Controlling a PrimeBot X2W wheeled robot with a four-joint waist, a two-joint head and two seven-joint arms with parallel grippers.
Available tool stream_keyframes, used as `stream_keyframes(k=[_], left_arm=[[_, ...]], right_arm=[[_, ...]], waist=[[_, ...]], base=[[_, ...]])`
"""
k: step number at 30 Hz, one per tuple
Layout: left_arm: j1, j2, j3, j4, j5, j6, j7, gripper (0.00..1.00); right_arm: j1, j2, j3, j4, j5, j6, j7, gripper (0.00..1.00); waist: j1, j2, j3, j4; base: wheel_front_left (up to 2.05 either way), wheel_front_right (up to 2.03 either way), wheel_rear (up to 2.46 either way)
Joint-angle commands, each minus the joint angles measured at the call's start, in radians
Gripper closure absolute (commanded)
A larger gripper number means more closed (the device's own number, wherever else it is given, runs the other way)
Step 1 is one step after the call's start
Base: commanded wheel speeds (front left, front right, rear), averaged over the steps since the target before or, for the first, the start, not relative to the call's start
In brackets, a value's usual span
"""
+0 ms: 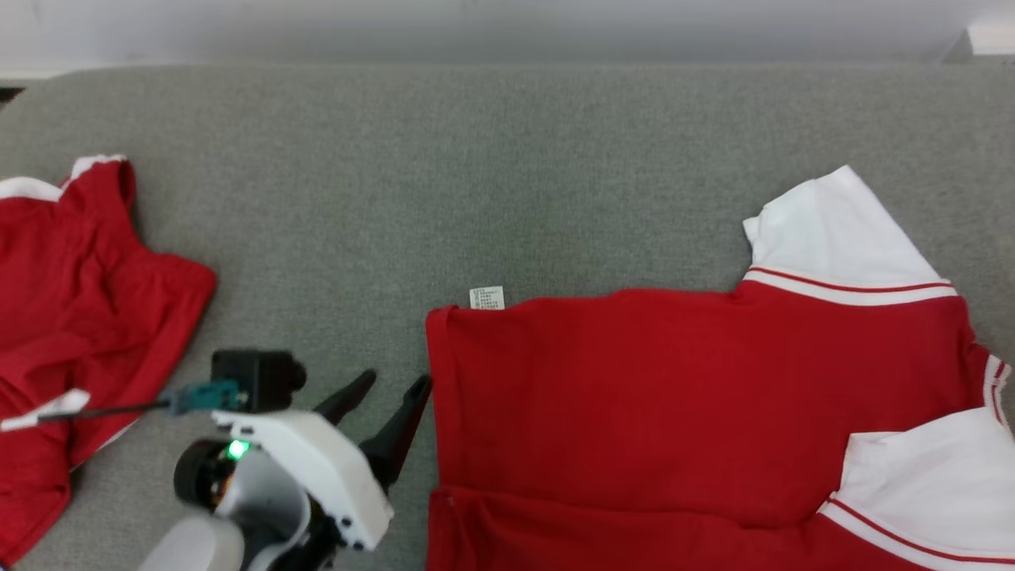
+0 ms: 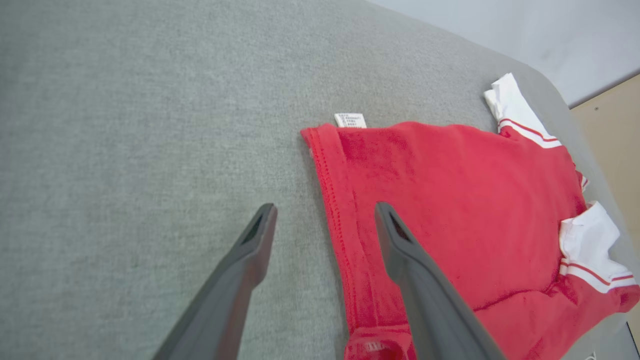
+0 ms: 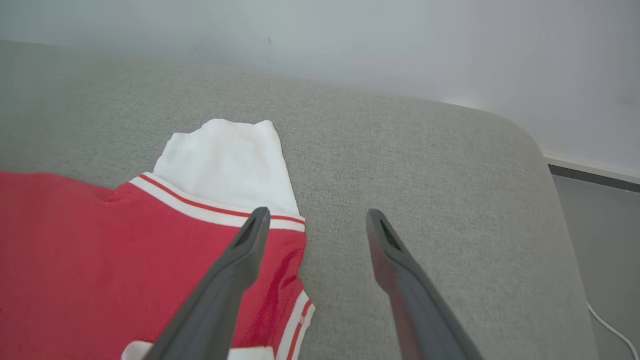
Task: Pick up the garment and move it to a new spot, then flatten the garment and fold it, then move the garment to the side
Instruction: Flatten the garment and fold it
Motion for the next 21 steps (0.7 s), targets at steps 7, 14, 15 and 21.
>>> stream_keyframes(k=[7,14,15,21], left_arm=[[-0.317,-0.075,-0.073,0.135,0.07,-0.046,0.041,0.0],[-0.398,-0.116,-0.126,0.202,0.086,-0.084,0.05,0.0],[-0.402,-0.119,-0.129,0.207,0.085,-0.086,0.051,0.0],[-0.408,-0.112,-0.144,0.215,0.074,-0.101,0.07,0.0]], right_arm=[[-0.394,0.093,0.148,0.169,-0.136,-0.002,0.085,0.0],[-0.521,0.136,0.243,0.331,-0.166,-0.002,0.061,0.0],[-0.526,0.14,0.261,0.35,-0.161,-0.002,0.059,0.0],[-0.545,0.15,0.338,0.426,-0.117,-0.001,0.044,0.0]], waist=[[-0.0001,-0.0001,0.227,0.075],[-0.0001,-0.0001,0.252,0.108],[-0.0001,-0.0001,0.252,0.11],[-0.0001,-0.0001,0.247,0.116]], base=[[0.0,0.0,0.0],[0.0,0.0,0.0],[0.0,0.0,0.0],[0.0,0.0,0.0]])
